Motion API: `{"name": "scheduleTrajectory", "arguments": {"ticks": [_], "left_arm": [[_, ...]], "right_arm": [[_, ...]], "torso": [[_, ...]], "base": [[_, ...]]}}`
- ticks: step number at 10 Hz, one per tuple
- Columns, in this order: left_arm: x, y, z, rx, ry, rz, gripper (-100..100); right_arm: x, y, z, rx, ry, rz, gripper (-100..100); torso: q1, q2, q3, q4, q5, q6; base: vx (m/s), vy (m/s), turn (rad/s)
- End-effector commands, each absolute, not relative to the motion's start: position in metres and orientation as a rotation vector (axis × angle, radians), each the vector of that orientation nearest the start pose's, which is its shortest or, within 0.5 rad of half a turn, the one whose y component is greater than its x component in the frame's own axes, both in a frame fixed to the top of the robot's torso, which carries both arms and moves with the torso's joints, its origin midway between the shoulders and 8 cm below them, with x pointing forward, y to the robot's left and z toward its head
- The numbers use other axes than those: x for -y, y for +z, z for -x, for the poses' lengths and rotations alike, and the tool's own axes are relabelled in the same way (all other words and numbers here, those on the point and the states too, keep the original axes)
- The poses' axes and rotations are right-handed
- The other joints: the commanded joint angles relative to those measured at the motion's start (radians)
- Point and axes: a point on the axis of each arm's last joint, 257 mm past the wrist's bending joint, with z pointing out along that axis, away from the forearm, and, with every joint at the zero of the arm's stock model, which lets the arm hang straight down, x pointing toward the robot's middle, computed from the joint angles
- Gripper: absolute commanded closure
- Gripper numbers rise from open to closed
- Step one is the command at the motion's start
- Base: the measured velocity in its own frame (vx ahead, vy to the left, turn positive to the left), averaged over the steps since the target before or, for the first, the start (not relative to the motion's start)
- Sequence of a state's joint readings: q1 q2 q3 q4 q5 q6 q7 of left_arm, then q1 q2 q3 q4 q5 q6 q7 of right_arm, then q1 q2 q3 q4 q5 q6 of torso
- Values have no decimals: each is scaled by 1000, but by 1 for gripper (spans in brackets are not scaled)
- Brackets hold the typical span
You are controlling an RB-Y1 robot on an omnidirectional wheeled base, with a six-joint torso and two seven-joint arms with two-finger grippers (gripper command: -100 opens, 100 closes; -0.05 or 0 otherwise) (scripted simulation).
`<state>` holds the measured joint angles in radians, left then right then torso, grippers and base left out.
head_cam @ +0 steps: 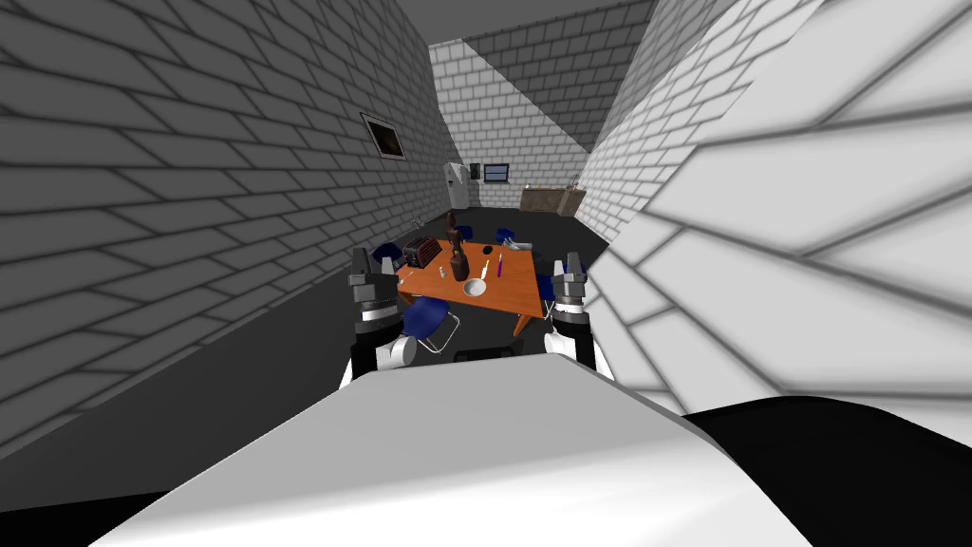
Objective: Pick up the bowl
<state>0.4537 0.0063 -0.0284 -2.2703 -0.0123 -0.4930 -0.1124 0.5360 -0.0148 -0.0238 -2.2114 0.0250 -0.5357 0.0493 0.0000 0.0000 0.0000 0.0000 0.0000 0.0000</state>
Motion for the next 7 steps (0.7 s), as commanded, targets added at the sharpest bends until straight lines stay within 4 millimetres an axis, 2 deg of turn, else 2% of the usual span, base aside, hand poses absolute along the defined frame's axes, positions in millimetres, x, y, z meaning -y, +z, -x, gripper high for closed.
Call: {"name": "scheduleTrajectory", "arguments": {"ticks": [1,4,7], "left_arm": [[-261,28,-357,-671,-1241,579,-100],[-262,6,-376,-770,-1234,598,-100],[-270,-26,-402,-873,-1218,663,-100]], "right_arm": [[290,-11,-346,-695,1191,-660,0],[290,-11,-346,-695,1191,-660,0],[290,-11,-346,-695,1191,-660,0]], "torso": [[0,0,0,0,0,0],[-1,0,0,0,0,0],[-2,-1,-1,0,0,0]], "base": [[3,-8,-18],[8,-23,-30],[14,-38,-50]]}}
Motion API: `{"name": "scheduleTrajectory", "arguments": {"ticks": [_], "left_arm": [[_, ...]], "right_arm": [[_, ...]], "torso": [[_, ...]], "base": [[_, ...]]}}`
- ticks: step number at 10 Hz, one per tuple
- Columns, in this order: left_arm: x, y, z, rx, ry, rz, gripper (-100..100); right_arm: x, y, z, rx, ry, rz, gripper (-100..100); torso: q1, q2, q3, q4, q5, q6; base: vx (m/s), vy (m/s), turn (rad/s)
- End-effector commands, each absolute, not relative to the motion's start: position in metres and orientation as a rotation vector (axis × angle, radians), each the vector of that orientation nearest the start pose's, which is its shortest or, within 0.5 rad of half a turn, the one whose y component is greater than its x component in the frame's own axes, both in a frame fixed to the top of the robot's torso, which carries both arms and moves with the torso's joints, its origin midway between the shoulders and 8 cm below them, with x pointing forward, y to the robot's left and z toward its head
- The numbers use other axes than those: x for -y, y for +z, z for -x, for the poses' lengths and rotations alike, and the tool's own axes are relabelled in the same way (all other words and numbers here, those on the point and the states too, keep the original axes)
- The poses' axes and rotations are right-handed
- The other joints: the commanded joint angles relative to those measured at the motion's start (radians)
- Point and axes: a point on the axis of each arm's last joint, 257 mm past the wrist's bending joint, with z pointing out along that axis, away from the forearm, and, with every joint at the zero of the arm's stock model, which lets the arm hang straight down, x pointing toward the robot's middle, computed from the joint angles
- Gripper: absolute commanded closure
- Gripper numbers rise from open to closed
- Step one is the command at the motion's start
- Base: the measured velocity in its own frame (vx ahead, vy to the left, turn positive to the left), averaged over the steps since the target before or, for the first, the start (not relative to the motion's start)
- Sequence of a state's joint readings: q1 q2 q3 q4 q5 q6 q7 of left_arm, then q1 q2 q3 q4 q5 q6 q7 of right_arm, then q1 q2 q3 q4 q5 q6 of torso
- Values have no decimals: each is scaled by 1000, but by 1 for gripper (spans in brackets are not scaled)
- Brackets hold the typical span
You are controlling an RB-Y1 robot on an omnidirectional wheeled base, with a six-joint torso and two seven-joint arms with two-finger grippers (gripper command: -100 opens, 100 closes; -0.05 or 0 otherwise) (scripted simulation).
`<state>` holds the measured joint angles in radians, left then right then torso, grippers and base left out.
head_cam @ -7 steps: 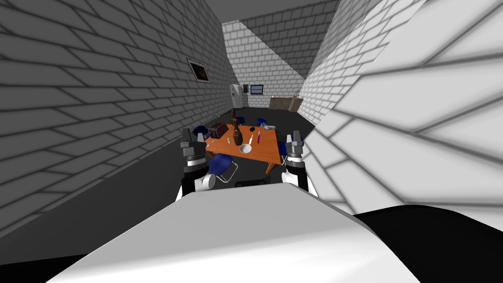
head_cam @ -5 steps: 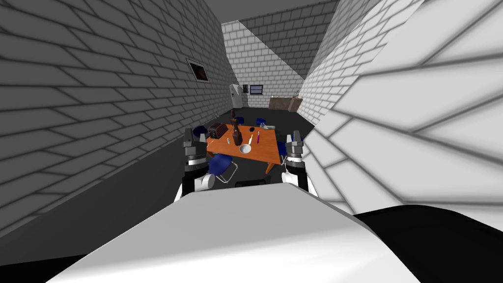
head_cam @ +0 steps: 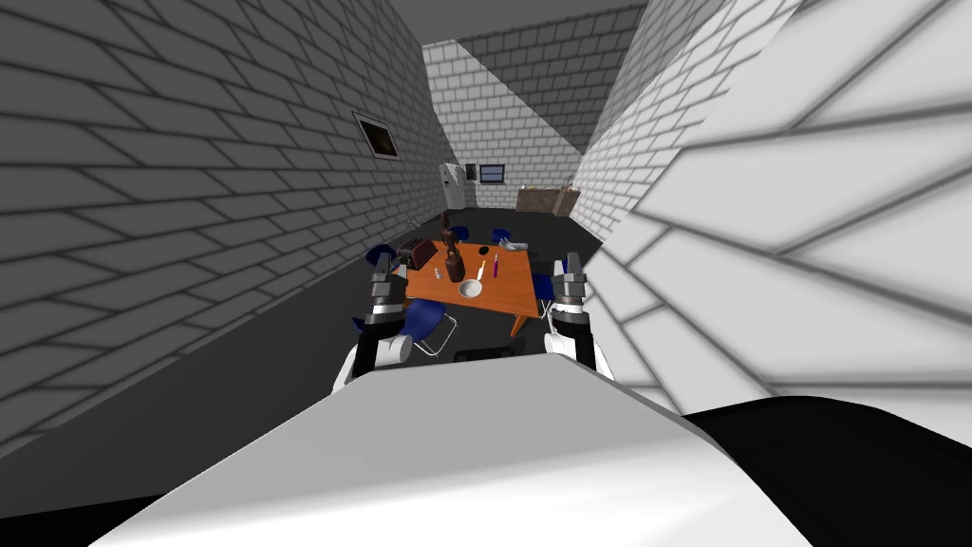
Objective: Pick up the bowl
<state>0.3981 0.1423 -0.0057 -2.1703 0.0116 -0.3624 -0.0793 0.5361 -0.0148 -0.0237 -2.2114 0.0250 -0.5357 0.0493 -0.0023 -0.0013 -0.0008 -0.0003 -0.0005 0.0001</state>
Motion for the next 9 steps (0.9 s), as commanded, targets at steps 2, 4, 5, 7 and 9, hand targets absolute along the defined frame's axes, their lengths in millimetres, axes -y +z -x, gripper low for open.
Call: {"name": "scheduleTrajectory", "arguments": {"ticks": [2,4,5,7,9], "left_arm": [[-275,-42,-413,-918,-1205,707,-100],[-280,-56,-423,-953,-1194,748,-100],[-285,-68,-431,-975,-1189,779,-100],[-291,-87,-441,-1017,-1172,838,-100],[-298,-105,-450,-1051,-1156,893,-100]], "right_arm": [[290,-11,-346,-695,1191,-660,0],[290,-11,-346,-695,1191,-660,0],[290,-11,-346,-695,1191,-660,0],[290,-11,-346,-695,1191,-660,0],[290,-11,-346,-695,1191,-660,0]], "torso": [[1,0,0,0,0,0],[1,1,0,0,0,0],[1,1,0,0,0,0],[1,1,0,0,0,0],[1,1,0,0,0,0]], "base": [[8,-21,-27],[6,-19,-29],[11,-37,-79],[10,-27,-40],[8,-24,-33]]}}
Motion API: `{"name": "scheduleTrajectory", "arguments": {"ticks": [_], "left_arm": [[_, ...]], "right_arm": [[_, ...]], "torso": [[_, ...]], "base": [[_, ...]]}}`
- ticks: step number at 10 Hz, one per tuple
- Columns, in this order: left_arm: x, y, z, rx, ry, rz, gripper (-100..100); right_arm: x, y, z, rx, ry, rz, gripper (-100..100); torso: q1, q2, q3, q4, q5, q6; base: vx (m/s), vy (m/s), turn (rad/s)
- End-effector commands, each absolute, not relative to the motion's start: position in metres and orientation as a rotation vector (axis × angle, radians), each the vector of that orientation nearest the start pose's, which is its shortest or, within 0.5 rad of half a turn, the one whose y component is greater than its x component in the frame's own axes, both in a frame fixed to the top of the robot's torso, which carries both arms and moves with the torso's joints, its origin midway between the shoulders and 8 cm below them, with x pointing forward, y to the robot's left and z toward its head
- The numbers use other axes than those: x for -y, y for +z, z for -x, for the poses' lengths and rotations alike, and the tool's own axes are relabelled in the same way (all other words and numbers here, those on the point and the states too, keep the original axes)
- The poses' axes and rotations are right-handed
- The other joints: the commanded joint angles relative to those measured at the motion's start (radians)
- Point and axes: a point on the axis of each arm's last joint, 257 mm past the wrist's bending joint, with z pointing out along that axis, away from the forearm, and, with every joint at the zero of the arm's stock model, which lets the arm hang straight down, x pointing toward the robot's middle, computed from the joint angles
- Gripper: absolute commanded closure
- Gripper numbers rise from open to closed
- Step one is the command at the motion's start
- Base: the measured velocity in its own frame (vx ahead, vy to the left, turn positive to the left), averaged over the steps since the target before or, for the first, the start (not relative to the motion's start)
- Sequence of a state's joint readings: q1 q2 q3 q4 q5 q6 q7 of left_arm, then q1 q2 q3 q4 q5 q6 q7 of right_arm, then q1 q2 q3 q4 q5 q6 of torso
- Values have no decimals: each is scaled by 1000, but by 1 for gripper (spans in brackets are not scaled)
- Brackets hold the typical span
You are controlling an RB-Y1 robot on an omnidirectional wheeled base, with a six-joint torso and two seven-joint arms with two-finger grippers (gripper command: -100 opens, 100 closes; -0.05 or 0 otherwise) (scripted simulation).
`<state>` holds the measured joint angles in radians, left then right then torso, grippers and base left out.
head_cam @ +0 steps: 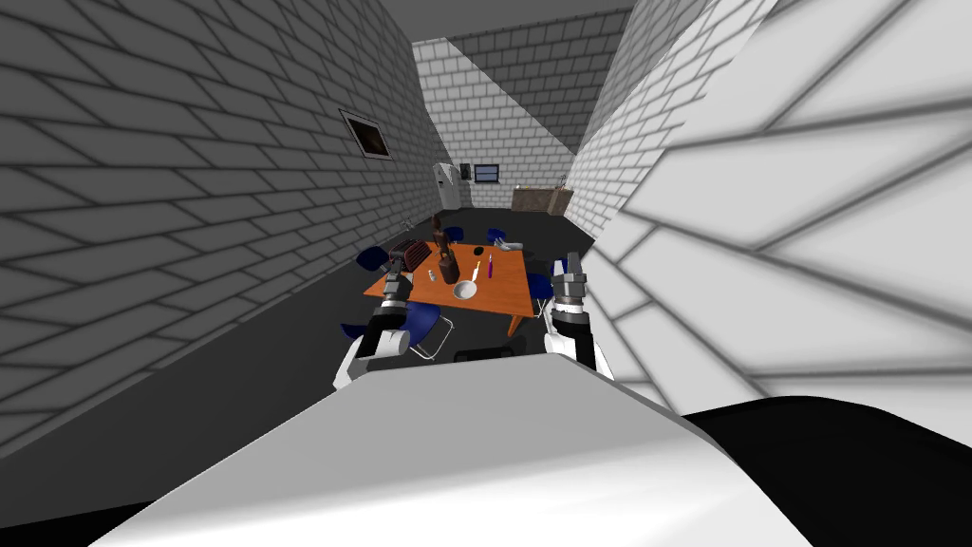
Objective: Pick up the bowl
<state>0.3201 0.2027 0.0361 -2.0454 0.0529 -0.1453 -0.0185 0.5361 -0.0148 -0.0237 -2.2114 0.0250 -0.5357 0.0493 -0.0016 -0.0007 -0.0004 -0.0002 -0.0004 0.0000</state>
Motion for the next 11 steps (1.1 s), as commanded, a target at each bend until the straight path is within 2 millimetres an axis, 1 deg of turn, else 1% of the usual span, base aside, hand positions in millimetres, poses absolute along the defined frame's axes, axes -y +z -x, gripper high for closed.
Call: {"name": "scheduleTrajectory", "arguments": {"ticks": [1,2,3,4,5,6,7,8,9,10,11], "left_arm": [[-304,-118,-457,-1071,-1147,935,-100],[-306,-124,-459,-1088,-1136,955,-100],[-312,-138,-465,-1108,-1125,1000,-100],[-313,-143,-466,-1119,-1117,1013,-100],[-320,-159,-472,-1141,-1102,1064,-100],[-320,-161,-472,-1148,-1097,1073,-100],[-328,-178,-478,-1172,-1079,1128,-100],[-328,-180,-478,-1177,-1075,1133,-100],[-335,-196,-482,-1197,-1056,1185,-100],[-336,-199,-482,-1204,-1051,1194,-100],[-344,-216,-486,-1224,-1029,1248,-100]], "right_arm": [[290,-11,-346,-695,1191,-660,0],[290,-11,-346,-695,1191,-660,0],[290,-11,-346,-695,1191,-660,0],[290,-11,-346,-695,1191,-660,0],[290,-11,-346,-695,1191,-660,0],[290,-11,-346,-695,1191,-660,0],[290,-11,-346,-695,1191,-660,0],[290,-11,-346,-695,1191,-660,0],[290,-11,-346,-695,1191,-660,0],[290,-11,-346,-695,1191,-660,0],[290,-11,-346,-695,1191,-660,0]], "torso": [[0,0,0,0,0,0],[-1,0,0,0,0,0],[0,0,0,0,0,0],[-1,0,0,0,0,0],[0,0,0,0,0,0],[-1,0,0,0,0,0],[0,0,0,0,0,0],[0,0,0,0,0,0],[0,0,0,0,0,0],[-1,0,0,0,0,0],[0,0,0,0,0,0]], "base": [[13,-39,-83],[9,-28,-30],[4,-35,-44],[5,-29,-33],[8,-35,-60],[5,-29,-27],[11,-32,-40],[9,-28,-34],[12,-33,-61],[4,-31,-34],[10,-47,-64]]}}
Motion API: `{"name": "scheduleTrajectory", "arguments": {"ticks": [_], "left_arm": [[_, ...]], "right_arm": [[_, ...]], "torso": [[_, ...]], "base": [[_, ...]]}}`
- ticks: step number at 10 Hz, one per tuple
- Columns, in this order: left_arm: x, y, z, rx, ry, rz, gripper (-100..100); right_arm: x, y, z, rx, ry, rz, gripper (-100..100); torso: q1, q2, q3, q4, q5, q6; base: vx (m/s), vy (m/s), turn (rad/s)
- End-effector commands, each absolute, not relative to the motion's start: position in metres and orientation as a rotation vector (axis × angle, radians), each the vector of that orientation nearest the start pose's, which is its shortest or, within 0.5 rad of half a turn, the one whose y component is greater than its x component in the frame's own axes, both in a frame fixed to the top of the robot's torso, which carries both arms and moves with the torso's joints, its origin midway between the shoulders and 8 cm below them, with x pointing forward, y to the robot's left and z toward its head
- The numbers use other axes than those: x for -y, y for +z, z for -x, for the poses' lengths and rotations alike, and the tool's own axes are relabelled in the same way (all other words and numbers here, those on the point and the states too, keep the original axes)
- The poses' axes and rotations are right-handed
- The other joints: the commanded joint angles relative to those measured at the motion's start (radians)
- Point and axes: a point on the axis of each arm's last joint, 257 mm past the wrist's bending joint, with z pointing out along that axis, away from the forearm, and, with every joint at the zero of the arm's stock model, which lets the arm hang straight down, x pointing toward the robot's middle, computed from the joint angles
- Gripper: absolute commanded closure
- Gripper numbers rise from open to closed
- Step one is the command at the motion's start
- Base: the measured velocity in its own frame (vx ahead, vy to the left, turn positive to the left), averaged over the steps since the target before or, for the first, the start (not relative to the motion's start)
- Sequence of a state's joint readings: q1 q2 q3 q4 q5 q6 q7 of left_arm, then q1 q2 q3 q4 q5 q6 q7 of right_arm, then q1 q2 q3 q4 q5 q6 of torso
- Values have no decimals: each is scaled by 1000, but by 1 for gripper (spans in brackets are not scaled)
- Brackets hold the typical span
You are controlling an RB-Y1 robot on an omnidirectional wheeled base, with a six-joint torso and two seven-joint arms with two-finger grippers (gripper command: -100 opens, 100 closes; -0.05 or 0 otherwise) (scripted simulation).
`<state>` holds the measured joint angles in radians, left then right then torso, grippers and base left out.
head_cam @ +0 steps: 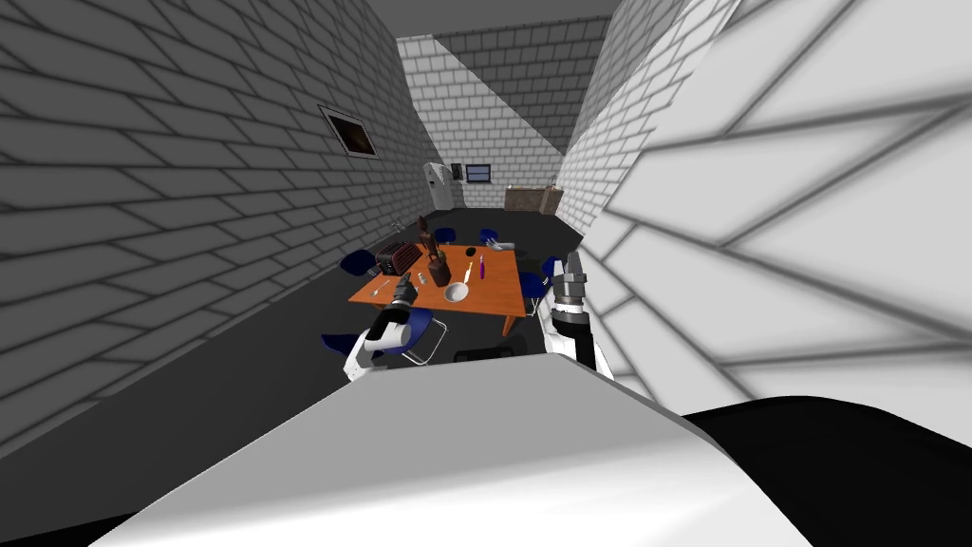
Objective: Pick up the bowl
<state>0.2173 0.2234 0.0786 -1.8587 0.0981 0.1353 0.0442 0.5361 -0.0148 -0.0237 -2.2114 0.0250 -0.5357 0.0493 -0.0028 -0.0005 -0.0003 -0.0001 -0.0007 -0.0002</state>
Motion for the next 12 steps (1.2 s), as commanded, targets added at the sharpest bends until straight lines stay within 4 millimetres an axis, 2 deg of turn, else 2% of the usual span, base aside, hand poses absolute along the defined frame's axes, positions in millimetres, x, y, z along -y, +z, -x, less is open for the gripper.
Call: {"name": "scheduleTrajectory", "arguments": {"ticks": [1,2,3,4,5,6,7,8,12], "left_arm": [[-344,-218,-485,-1230,-1024,1255,-100],[-352,-235,-488,-1251,-999,1311,-100],[-352,-237,-488,-1254,-996,1315,-100],[-360,-254,-489,-1271,-971,1368,-100],[-361,-256,-489,-1276,-966,1375,-100],[-369,-274,-489,-1294,-937,1431,-100],[-369,-275,-489,-1297,-935,1434,-100],[-378,-293,-488,-1315,-902,1492,-100],[-395,-328,-483,-1348,-831,1606,-100]], "right_arm": [[290,-11,-346,-695,1191,-660,0],[290,-11,-346,-695,1191,-660,0],[290,-11,-346,-695,1191,-660,0],[290,-11,-346,-695,1191,-660,0],[290,-11,-346,-695,1191,-660,0],[290,-11,-346,-695,1191,-660,0],[290,-11,-346,-695,1191,-660,0],[290,-11,-346,-695,1191,-660,0],[290,-11,-346,-695,1191,-660,0]], "torso": [[0,0,0,0,0,0],[0,0,0,0,0,0],[0,0,0,0,0,0],[0,0,0,0,0,0],[-1,0,0,0,0,0],[0,0,0,0,0,0],[-1,0,0,0,0,0],[0,0,0,0,0,0],[-2,-1,0,0,-1,0]], "base": [[10,-41,-23],[14,-50,-52],[5,-42,-28],[6,-57,-67],[12,-45,-27],[20,-54,-66],[15,-46,-24],[27,-56,-51],[21,-76,-52]]}}
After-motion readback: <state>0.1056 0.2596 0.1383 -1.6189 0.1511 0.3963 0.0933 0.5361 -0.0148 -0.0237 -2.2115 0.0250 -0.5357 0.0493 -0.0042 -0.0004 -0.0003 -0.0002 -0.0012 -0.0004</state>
